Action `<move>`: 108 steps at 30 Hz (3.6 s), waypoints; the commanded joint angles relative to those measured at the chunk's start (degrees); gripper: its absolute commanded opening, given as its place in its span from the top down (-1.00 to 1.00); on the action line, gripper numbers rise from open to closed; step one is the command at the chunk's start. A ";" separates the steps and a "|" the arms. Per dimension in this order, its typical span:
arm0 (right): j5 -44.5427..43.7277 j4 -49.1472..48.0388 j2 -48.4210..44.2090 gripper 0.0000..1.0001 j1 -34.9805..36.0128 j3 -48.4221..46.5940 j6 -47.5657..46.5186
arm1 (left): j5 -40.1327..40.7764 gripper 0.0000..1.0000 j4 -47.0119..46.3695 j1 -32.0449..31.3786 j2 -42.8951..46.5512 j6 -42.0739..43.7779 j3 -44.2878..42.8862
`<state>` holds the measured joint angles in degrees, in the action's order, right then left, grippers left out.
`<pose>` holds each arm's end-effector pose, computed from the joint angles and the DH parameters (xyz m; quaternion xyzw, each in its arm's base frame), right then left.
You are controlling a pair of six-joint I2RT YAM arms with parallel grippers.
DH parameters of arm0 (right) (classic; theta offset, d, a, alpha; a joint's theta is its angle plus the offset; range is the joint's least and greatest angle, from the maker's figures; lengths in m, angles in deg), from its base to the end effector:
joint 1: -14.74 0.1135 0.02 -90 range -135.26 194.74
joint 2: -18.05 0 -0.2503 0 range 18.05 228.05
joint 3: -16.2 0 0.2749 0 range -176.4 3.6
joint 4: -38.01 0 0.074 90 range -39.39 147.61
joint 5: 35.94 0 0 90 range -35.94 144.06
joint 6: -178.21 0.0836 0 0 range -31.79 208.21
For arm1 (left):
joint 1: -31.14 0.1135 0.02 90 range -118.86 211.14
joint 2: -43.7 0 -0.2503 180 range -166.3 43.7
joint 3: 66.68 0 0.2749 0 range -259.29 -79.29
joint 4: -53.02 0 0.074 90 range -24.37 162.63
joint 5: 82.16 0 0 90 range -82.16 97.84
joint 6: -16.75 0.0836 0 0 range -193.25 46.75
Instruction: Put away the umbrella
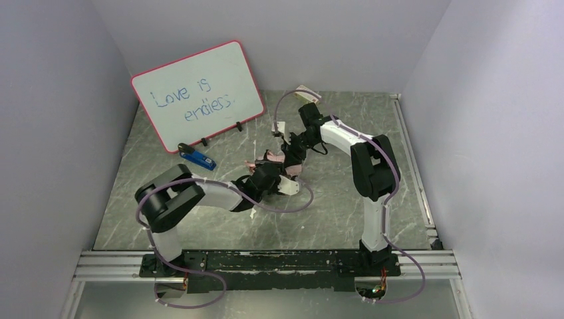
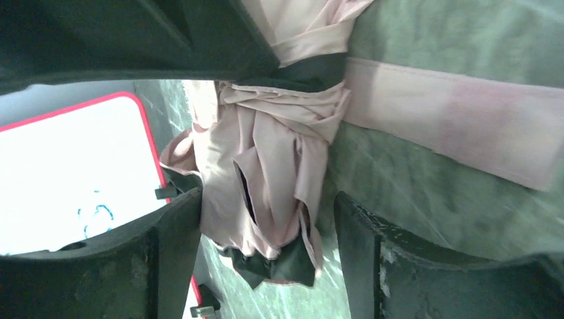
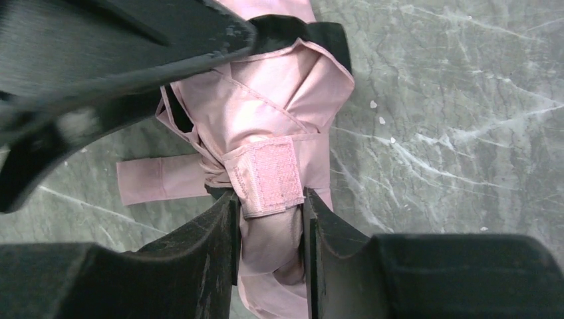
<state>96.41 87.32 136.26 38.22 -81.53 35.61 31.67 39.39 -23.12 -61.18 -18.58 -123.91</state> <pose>0.3837 0.2281 0.1105 -0.6156 0.6840 0.3031 0.2478 0.2577 -0.3002 0.0681 0.6468 0.5810 0.1840 0.4586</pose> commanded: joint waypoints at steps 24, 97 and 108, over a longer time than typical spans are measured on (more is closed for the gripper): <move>-19.94 -24.45 -7.83 0.42 3.24 22.87 -10.69 | -42.93 -0.52 21.90 22.10 28.27 -26.15 -1.96; -19.06 -46.80 -19.35 0.47 8.43 44.65 -19.17 | -57.06 0.87 48.20 22.13 -15.87 -24.00 -32.07; -19.15 -49.30 -22.74 -0.02 8.80 45.03 -15.57 | -57.10 0.91 49.99 21.22 -17.17 -23.69 -32.11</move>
<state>78.66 34.54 114.89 46.75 -38.29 17.12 -29.22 87.76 0.15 -74.08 -42.64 -156.98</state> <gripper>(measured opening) 0.478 0.528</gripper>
